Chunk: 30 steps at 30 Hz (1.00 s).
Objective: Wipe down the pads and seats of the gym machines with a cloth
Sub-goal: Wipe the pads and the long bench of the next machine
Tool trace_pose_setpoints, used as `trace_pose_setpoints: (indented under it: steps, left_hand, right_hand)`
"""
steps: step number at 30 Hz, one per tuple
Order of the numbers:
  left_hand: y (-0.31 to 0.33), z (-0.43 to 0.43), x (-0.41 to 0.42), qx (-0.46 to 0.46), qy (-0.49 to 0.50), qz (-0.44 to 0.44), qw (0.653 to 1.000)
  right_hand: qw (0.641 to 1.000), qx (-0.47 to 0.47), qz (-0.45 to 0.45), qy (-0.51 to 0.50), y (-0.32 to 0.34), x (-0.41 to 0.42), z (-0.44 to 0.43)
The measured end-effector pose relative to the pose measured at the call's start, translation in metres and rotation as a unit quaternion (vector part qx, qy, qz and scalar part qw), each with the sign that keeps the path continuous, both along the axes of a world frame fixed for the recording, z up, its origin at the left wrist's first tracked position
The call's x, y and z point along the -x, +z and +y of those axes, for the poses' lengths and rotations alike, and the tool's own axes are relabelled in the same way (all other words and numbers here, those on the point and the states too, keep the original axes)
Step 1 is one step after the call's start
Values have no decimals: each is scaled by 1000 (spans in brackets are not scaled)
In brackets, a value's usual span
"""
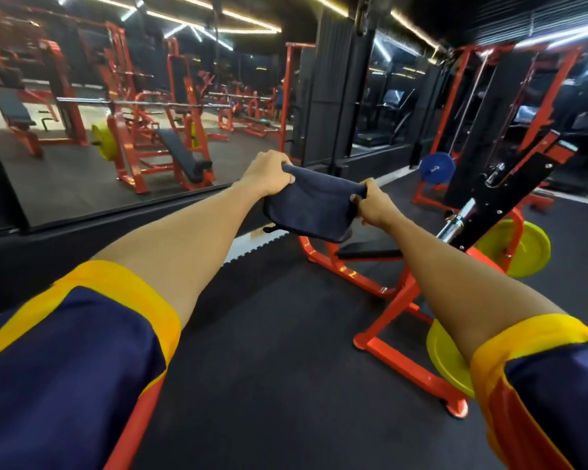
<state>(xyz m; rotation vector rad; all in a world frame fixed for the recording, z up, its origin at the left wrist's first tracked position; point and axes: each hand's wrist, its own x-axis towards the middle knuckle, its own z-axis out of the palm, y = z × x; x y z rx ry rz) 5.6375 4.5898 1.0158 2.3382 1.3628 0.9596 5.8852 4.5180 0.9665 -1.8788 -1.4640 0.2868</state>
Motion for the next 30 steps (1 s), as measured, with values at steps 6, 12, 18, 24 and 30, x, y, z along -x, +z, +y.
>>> trace_pose_setpoints:
  steps: [6,12,18,24,30]
  left_hand:
    - [3,116,-22,25,-26,-14,999]
    - [-10,246,-41,21,-68,-22,997]
    - [6,366,-58,20,-122,2,992]
    - [2,460,-88,30,-176,17,984]
    - [-27,563,-138,44,-208,24,977]
  right_hand:
    - [999,14,-17,-25,13,-16,94]
    - [997,12,-33,-64,3,-38,208]
    - [992,21,-53,-112,18,-38,295]
    - [985,44,-62,-156,23,-62,374]
    - [982,49,-61,-172,-7,-102,461]
